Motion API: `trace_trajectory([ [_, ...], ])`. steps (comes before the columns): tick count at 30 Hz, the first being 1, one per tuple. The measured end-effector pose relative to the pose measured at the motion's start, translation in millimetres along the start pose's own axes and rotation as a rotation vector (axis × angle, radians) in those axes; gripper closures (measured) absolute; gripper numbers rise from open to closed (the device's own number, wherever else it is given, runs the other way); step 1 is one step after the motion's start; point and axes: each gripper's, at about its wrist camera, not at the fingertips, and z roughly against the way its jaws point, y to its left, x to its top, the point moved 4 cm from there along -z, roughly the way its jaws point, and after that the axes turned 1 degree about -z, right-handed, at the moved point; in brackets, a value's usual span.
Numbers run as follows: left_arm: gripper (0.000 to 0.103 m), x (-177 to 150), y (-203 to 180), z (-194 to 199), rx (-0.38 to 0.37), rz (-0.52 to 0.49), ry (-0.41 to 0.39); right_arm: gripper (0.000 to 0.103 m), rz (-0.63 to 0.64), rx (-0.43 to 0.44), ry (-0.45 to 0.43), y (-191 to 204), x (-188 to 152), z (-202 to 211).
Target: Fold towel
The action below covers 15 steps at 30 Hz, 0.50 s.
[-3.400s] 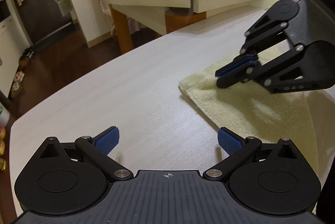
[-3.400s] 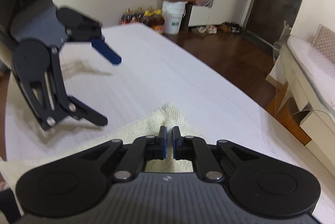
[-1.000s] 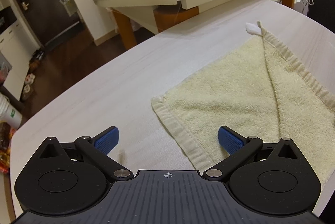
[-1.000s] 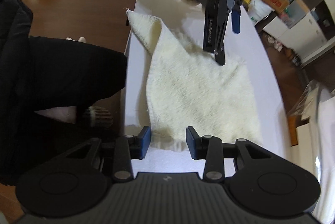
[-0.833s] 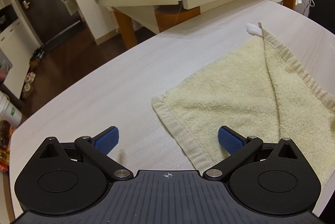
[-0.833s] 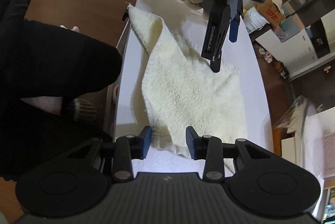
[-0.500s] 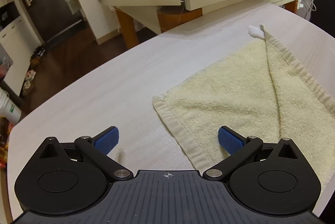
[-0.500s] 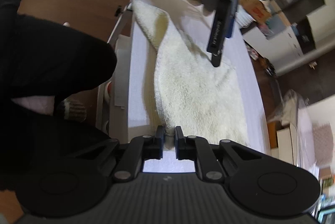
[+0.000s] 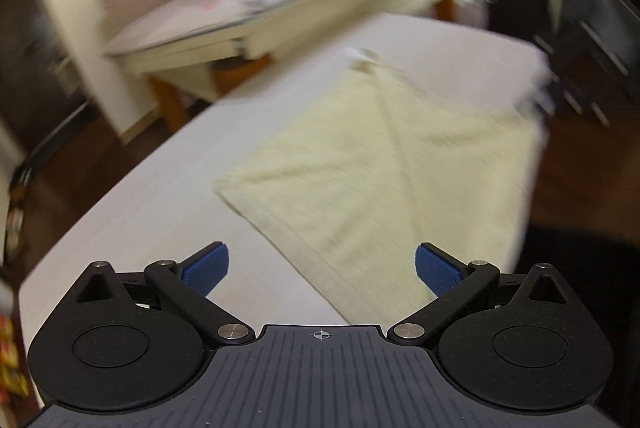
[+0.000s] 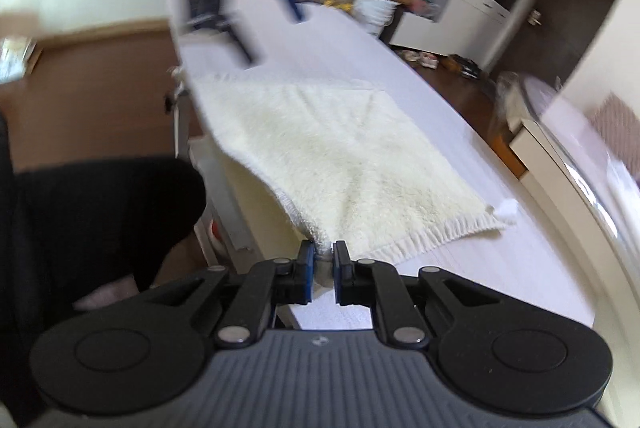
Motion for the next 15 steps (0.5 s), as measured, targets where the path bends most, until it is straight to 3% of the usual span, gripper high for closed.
trace_trajectory([
  [2,0.039,-5.4,-11.0,-0.7,-0.016,-0.032,0.034,0.092,-0.023,-0.002,-0.008,-2.6,0.7,1.7],
  [6,0.041,-14.7,-26.9,-2.6,-0.044,-0.053,0.082,0.092,-0.027,-0.003,-0.01,-0.3,2.9,3.6],
  [15,0.04,-24.8,-62.7,7.5,-0.061,-0.196,0.097,0.092,-0.046,-0.011,-0.008,5.1,3.1,7.1],
])
